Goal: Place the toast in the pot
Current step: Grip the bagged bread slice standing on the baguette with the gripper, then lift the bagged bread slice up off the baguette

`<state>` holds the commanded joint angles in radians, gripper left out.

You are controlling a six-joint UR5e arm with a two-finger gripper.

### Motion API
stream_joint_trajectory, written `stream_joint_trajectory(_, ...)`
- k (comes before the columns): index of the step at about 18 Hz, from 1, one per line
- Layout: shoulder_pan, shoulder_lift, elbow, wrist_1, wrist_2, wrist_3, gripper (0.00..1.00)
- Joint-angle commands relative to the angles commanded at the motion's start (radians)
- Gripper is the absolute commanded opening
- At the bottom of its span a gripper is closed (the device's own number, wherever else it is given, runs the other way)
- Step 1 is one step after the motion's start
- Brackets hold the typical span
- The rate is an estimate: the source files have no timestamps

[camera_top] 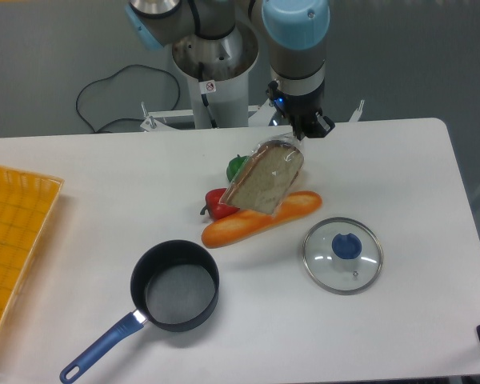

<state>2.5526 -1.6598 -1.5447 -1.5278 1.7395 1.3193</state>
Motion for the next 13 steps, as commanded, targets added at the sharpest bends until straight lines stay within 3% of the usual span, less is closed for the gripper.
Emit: stream_joint_trajectory(13,-0.140,-0.021,0.005,0.002,0.037,-0.202,0.14)
